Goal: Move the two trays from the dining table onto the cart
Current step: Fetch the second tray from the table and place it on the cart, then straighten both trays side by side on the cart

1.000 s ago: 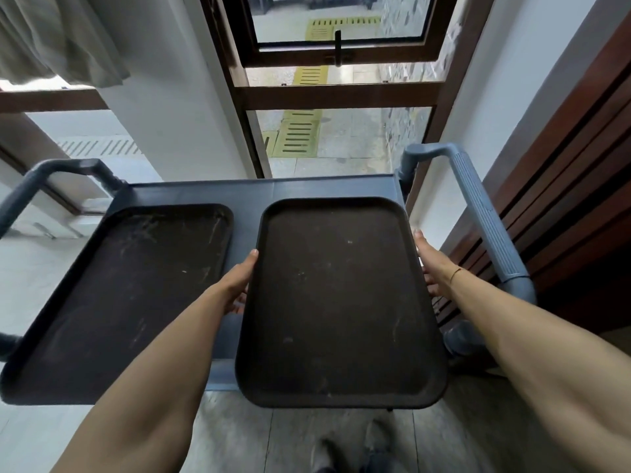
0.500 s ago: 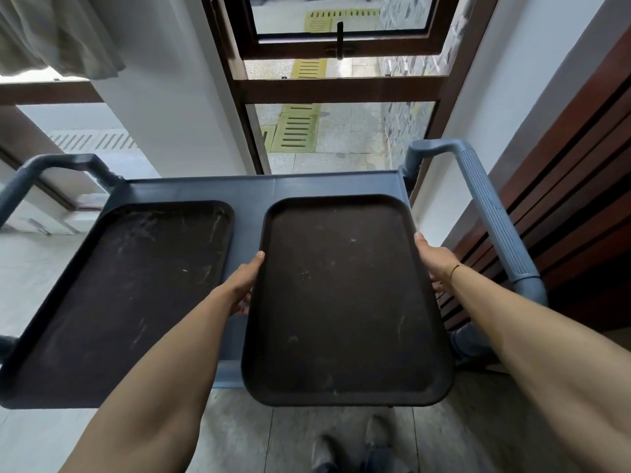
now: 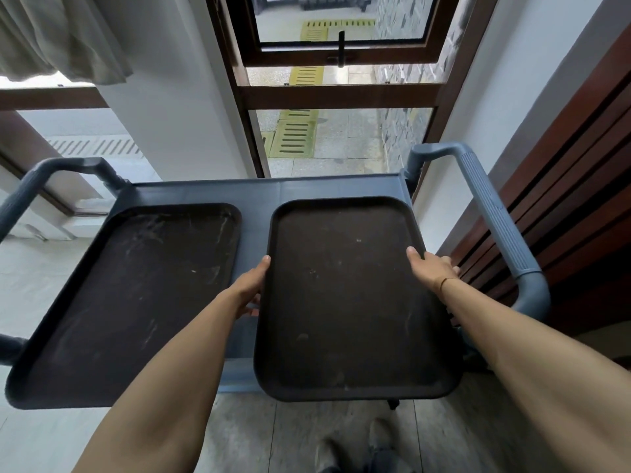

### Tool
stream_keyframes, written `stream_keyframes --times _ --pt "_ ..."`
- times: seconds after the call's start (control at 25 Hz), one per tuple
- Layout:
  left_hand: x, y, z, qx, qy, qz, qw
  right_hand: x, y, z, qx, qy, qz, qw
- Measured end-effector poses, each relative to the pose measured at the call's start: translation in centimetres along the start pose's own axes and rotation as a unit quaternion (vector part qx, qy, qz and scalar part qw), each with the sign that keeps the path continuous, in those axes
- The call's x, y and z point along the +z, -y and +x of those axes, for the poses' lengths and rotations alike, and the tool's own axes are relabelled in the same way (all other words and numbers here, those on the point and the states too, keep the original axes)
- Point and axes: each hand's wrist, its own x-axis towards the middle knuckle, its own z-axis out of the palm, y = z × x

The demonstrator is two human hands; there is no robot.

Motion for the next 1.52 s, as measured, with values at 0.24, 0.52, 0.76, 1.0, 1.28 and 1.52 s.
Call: stream_keyframes --times 0.24,0.52,0.76,1.0,1.28,1.52 --pt "-0.5 -0.4 -1.4 0.043 -0.036 0.044 0.997 -0.1 -0.7 -3.8 -0.095 -0.043 -0.069 0.992" --pt "-2.2 -0.1 -4.8 0.218 -0.130 0.130 0.958 -2.2 1.0 -8.4 -0.227 -0.086 -0.129 0.962" --pt "-3.8 3.5 -10.1 0.256 -0.228 0.289 0.894 -1.7 0.5 -12.5 -0.284 -0.086 -0.153 0.943" --pt "-5.8 10.2 -15.9 0.232 -0.305 0.371 0.846 1.3 0.5 -16.6 -0.322 -0.053 -0.161 0.931" --pt "-11.3 14.0 -19.7 0.189 -0.327 0.371 0.849 4.1 5.3 -21.5 -0.382 -0.041 -0.167 0.908" --pt "-18.5 16.5 -19.5 0.197 -0.318 0.403 0.835 8.8 11.4 -25.2 -0.404 -0.049 -0.177 0.896"
